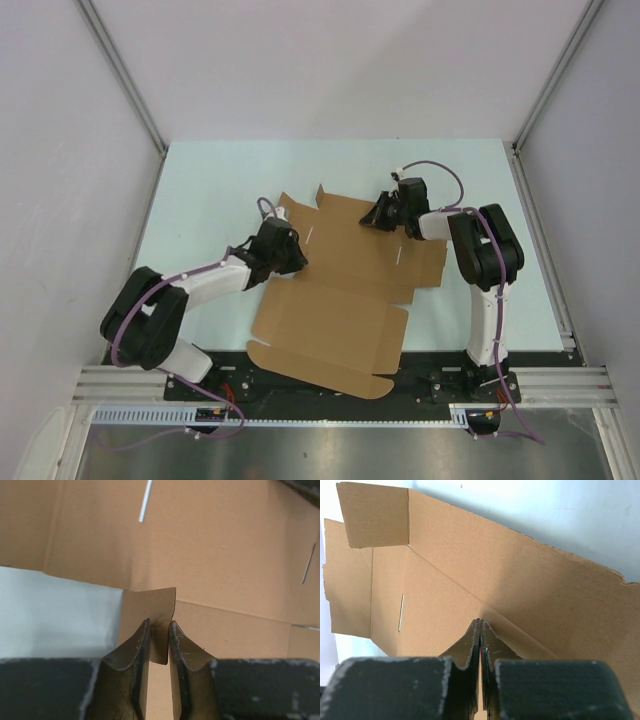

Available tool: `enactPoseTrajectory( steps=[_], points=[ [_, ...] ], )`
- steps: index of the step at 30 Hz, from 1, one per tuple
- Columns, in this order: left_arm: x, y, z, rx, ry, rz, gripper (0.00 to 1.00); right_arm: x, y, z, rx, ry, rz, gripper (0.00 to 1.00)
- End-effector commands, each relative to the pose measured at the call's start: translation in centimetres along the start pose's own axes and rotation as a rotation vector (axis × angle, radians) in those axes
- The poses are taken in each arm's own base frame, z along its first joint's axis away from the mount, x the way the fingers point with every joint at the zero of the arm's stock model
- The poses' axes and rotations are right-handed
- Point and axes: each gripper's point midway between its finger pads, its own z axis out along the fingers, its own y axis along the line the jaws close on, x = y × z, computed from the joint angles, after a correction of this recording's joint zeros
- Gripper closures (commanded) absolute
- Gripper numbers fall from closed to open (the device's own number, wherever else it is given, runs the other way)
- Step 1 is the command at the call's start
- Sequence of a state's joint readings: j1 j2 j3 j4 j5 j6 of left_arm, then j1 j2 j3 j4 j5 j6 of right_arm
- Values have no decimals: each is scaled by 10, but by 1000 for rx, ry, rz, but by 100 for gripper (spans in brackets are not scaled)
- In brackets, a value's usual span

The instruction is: Fold the paper box

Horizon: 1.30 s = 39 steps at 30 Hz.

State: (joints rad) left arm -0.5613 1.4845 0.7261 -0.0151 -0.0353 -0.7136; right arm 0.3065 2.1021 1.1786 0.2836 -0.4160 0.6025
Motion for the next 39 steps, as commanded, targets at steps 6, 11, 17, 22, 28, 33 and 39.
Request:
enactPoseTrajectory(
  steps=[6,11,17,22,28,33,39],
  points=[
    [22,-18,13,-42,73,140,77,38,-36,-2,138,111,16,100],
    [43,-4,20,-146,141,231,67,39,-37,-1,137,113,18,100],
    [68,13,30,-248,220,297,52,39,-36,-1,136,112,17,100],
    [39,0,10,-224,112,279,47,37,-37,-2,137,110,20,100],
    [-67,-28,-65,-183,-300,159,0,36,-38,-1,136,106,17,100],
    [-106,-8,-77,-100,-343,-29,0,38,-43,-1,145,113,25,100],
    [-134,46,-36,-119,-259,-184,5,37,-43,0,134,109,28,100]
  ],
)
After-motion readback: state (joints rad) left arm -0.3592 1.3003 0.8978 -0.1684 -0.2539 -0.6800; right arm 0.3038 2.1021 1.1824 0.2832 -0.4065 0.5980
